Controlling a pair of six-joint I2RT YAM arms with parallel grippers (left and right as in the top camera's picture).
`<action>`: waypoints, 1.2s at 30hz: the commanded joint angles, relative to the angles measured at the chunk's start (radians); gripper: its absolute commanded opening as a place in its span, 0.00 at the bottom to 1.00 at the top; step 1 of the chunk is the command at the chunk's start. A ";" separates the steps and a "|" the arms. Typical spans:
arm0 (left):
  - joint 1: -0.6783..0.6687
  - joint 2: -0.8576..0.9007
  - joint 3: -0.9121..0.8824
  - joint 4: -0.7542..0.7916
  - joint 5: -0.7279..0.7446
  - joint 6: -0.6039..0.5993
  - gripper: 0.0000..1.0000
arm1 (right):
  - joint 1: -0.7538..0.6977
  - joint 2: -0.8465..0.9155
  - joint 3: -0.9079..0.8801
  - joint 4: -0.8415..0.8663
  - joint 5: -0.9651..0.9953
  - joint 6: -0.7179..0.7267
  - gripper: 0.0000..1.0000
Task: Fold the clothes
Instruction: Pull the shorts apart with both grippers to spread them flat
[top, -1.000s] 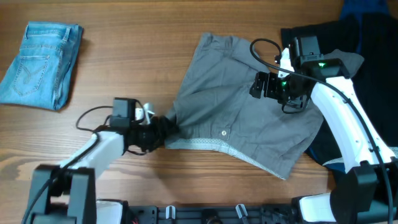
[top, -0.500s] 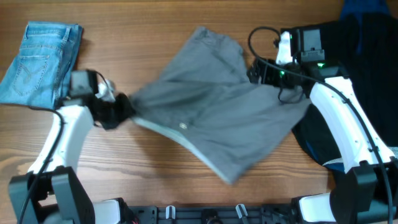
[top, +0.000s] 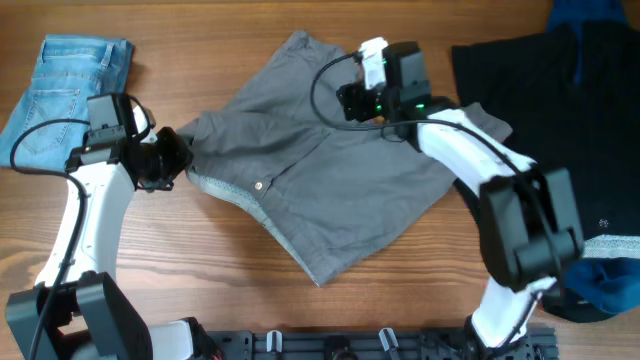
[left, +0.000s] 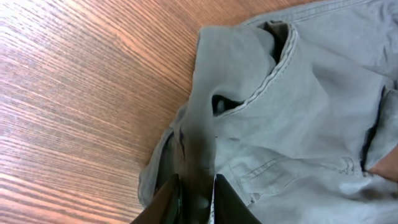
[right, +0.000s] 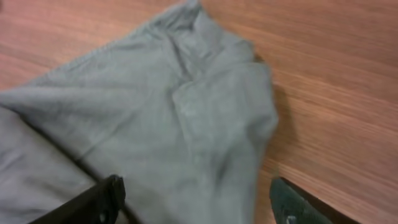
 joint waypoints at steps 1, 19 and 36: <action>-0.006 0.008 0.008 -0.020 -0.010 -0.009 0.18 | 0.034 0.069 0.008 0.098 0.055 -0.059 0.79; -0.006 0.008 0.008 -0.031 -0.027 -0.009 0.05 | 0.046 0.161 0.011 0.286 0.416 -0.050 0.04; -0.006 0.032 0.008 0.516 -0.065 -0.010 1.00 | -0.197 -0.084 0.011 -0.147 0.435 0.082 0.59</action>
